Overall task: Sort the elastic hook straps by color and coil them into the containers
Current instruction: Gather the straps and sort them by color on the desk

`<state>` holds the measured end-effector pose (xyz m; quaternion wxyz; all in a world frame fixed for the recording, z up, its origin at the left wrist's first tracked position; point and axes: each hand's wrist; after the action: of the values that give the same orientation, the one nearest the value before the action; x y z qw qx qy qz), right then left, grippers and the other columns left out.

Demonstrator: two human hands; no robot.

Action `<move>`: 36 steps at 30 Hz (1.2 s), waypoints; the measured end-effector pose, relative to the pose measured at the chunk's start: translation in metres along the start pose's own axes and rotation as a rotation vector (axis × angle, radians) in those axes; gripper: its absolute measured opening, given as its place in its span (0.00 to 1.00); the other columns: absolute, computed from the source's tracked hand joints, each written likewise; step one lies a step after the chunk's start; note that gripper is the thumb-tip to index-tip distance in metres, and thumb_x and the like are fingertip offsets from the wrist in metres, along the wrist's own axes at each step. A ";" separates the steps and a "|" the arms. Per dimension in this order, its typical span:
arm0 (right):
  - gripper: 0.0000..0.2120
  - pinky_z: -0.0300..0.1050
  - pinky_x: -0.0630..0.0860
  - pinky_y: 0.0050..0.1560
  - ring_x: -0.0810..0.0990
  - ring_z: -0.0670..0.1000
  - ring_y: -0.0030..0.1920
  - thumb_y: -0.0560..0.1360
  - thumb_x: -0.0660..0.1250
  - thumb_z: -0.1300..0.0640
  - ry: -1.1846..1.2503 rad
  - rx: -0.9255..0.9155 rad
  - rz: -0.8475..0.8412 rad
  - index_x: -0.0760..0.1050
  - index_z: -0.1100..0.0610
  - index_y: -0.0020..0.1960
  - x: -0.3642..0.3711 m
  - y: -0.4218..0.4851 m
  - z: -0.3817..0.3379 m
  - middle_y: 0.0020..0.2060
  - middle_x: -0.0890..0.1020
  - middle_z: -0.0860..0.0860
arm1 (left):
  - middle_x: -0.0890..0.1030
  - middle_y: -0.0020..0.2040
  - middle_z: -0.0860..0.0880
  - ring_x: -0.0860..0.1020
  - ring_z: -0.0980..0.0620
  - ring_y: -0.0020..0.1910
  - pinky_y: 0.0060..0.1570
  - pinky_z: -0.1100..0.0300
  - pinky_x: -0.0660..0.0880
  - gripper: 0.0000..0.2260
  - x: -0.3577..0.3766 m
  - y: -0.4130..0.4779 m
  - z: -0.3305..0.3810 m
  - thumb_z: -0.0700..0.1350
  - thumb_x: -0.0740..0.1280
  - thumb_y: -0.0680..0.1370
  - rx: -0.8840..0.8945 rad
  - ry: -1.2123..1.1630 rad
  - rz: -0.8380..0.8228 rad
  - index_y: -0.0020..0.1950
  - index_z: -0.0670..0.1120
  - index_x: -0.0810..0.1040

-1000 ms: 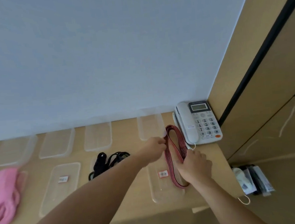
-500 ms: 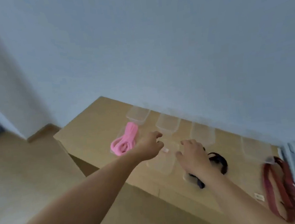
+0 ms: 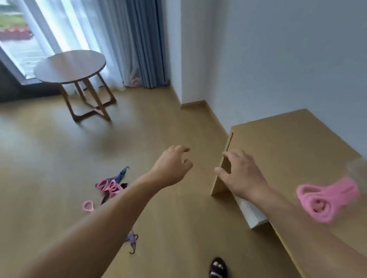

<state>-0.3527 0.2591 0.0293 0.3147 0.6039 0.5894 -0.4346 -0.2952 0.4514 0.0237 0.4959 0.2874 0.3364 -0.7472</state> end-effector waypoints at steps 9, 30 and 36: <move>0.25 0.45 0.61 0.71 0.63 0.48 0.71 0.79 0.63 0.45 0.079 -0.457 -0.279 0.67 0.53 0.73 0.046 0.084 -0.076 0.70 0.68 0.47 | 0.74 0.67 0.52 0.74 0.56 0.60 0.61 0.57 0.70 0.20 -0.039 -0.029 -0.093 0.49 0.63 0.80 -0.374 -0.162 0.225 0.72 0.52 0.70; 0.23 0.42 0.65 0.63 0.67 0.48 0.68 0.78 0.63 0.43 -0.203 -0.633 -0.772 0.69 0.50 0.70 0.356 0.281 -0.263 0.66 0.72 0.46 | 0.75 0.67 0.50 0.75 0.52 0.57 0.57 0.63 0.70 0.18 -0.033 0.053 -0.406 0.43 0.62 0.80 -0.967 -0.707 0.338 0.71 0.46 0.71; 0.25 0.50 0.70 0.63 0.71 0.53 0.67 0.78 0.61 0.45 -0.316 -0.497 -0.937 0.68 0.54 0.72 0.543 0.369 -0.260 0.67 0.73 0.51 | 0.78 0.63 0.46 0.75 0.51 0.57 0.56 0.61 0.71 0.15 0.030 0.146 -0.546 0.41 0.62 0.80 -1.157 -0.840 0.372 0.67 0.43 0.74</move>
<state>0.0121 0.6901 -0.3958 0.3053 0.1119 0.8255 -0.4613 -0.1167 0.8237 -0.3633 0.7736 -0.2780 0.4041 -0.4013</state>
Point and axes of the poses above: each hand's wrist, its own y-axis towards the middle knuckle, its own x-axis out of the palm, z = x × y
